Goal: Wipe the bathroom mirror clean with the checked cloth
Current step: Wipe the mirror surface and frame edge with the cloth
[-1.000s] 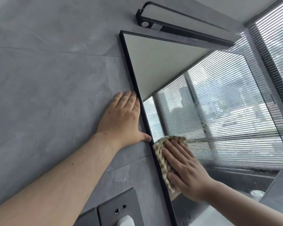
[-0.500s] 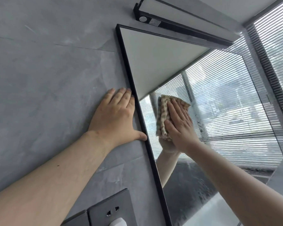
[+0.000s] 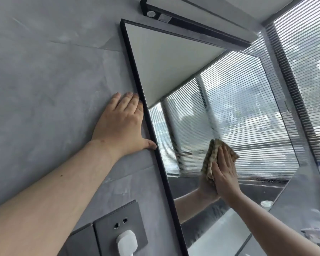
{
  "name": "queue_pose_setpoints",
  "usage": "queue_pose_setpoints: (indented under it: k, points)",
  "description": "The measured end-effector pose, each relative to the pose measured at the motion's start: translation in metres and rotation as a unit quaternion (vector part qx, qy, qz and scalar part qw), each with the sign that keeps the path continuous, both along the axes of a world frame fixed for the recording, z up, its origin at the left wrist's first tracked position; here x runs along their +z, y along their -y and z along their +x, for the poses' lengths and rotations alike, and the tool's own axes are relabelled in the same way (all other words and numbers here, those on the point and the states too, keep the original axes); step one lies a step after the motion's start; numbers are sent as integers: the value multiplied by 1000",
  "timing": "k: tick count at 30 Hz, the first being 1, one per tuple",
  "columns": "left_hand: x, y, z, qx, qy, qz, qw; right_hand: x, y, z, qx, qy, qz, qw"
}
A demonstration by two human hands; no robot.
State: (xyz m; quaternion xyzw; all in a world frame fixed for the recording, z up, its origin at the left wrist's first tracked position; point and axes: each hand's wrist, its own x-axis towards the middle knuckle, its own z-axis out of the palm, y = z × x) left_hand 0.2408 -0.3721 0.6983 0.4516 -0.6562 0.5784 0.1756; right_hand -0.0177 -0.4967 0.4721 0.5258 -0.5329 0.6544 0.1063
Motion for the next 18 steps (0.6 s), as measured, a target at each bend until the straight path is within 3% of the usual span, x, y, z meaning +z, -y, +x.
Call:
queue_pose_setpoints:
  k: [9, 15, 18]
  points:
    - [-1, -2, 0, 17, 3, -2, 1000, -83, -28, 43, -2, -107, -17, 994]
    - [-1, -1, 0, 11, 4, -4, 1000, -7, -21, 33, 4, -74, -36, 997]
    - [-1, 1, 1, 8, 7, -11, 1000, 42, 1, 21, -48, -59, -43, 996]
